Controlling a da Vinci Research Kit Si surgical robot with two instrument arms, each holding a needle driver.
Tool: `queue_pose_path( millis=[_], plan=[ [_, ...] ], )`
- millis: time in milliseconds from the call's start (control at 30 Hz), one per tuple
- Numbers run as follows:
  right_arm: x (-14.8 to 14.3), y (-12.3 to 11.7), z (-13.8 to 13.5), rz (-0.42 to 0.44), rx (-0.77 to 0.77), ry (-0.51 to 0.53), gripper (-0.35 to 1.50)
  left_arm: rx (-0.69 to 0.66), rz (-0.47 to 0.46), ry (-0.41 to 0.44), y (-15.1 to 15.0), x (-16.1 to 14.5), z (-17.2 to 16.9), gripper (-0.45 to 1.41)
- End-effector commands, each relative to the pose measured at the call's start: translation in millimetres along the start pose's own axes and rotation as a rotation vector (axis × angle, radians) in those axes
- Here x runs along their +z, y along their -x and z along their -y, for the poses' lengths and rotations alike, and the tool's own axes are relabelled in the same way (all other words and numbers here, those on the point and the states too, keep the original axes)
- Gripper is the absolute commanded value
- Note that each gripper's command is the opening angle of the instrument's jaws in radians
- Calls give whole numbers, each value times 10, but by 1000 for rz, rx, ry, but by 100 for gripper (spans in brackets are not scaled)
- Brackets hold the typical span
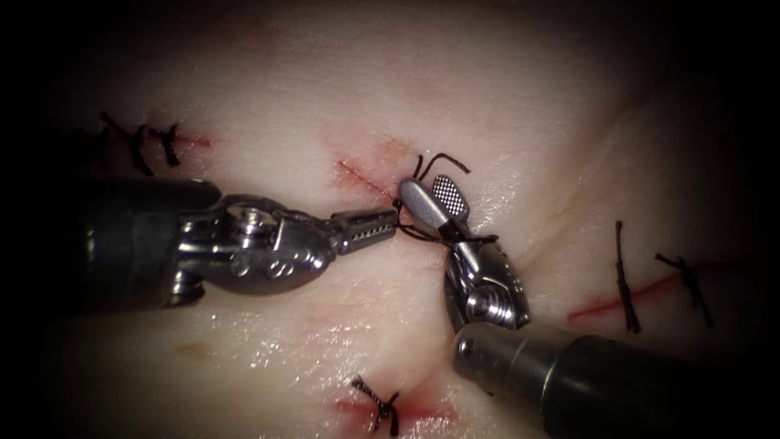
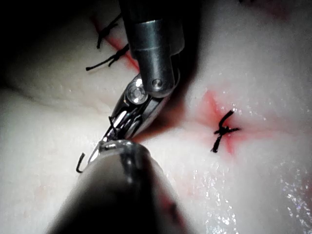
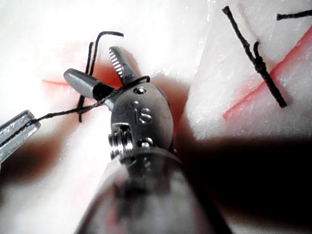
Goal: Wound Closure
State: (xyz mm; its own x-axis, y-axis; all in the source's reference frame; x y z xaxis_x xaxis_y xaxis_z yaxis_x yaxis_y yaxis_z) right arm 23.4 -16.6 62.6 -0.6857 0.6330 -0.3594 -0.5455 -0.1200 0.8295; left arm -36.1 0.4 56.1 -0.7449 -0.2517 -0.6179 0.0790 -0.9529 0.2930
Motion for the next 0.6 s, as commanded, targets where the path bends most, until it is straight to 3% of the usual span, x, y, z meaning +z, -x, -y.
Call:
queue_pose_path(
  millis=[33, 267, 300, 333, 433, 500, 533, 600],
  plan=[
    [14, 1, 0, -9, 1, -3, 59, 2, -2, -1, -1, 7, 1, -45],
    [24, -5, -3, -8, 0, -11, 39, 5, -5, 1, 1, 5, 0, -45],
    [24, -5, -3, -8, 0, -11, 39, 5, -5, 1, 1, 5, 0, -45],
    [27, -7, -1, -11, 2, -8, 51, 6, -5, 0, 2, 5, -1, -45],
    [31, -8, 2, -6, 4, -15, 49, 6, -5, 0, 2, 6, -1, -45],
    [37, -6, 8, -1, 7, -38, 19, 7, -8, 0, 3, 6, -1, -45],
    [39, -4, 11, 3, 7, -43, -11, 2, -8, 0, 3, 6, -2, -45],
    [41, -2, 12, 2, 7, -43, -28, 3, -8, 0, 3, 6, -3, -45]
  ],
)
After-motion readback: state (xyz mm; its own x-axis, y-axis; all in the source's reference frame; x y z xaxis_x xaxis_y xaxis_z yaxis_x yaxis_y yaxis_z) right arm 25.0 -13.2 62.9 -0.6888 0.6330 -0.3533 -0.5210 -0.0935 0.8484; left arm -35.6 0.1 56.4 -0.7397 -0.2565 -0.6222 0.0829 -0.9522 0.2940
